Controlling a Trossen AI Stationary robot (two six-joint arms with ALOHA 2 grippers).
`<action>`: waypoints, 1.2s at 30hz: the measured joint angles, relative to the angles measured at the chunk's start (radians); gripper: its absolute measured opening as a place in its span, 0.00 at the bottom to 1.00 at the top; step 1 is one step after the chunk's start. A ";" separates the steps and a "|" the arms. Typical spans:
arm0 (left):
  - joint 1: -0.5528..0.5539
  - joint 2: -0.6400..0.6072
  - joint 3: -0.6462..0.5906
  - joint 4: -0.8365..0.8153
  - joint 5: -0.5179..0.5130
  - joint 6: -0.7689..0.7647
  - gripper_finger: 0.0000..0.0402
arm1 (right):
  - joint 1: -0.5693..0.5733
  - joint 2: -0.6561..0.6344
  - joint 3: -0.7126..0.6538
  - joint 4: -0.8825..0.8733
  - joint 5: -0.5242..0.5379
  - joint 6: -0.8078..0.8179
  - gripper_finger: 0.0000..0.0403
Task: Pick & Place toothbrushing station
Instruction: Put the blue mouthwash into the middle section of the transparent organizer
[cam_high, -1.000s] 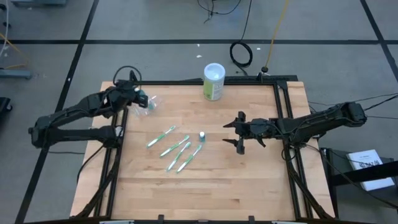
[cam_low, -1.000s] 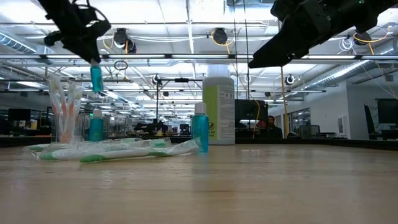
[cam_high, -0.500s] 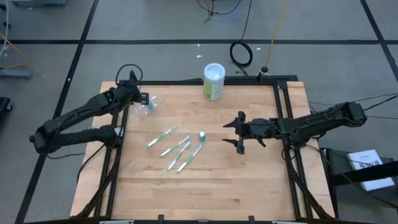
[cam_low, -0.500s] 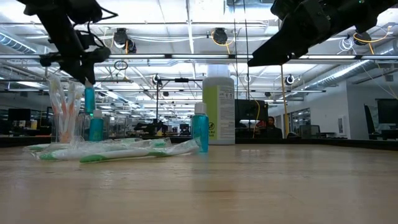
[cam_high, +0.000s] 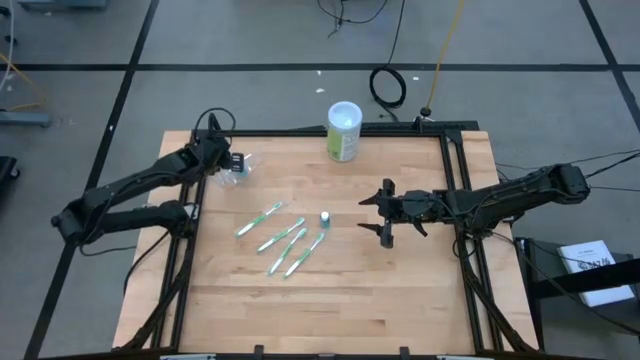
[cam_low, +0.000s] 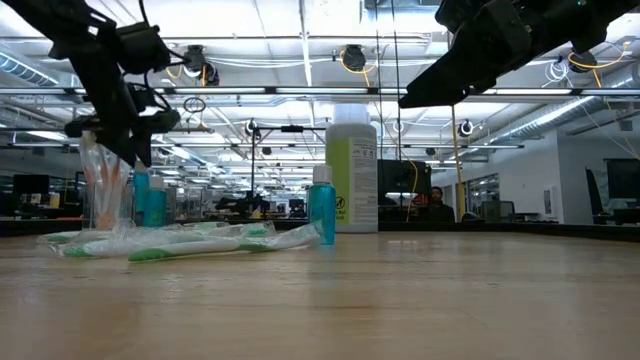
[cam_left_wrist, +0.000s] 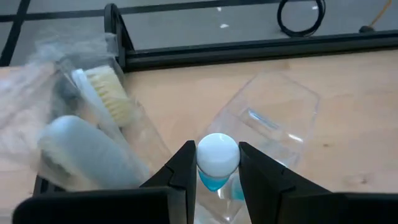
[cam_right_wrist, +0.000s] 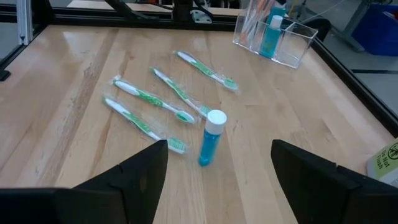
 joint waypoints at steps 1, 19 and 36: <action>0.003 0.004 -0.007 0.007 0.001 -0.002 0.22 | 0.000 0.000 0.000 0.000 0.000 0.000 0.69; 0.012 0.137 -0.014 0.089 0.008 0.001 0.22 | 0.000 0.000 0.000 0.000 0.000 0.000 0.69; 0.012 0.156 -0.014 0.087 0.030 -0.007 0.30 | 0.000 0.000 0.000 -0.001 -0.003 0.008 0.69</action>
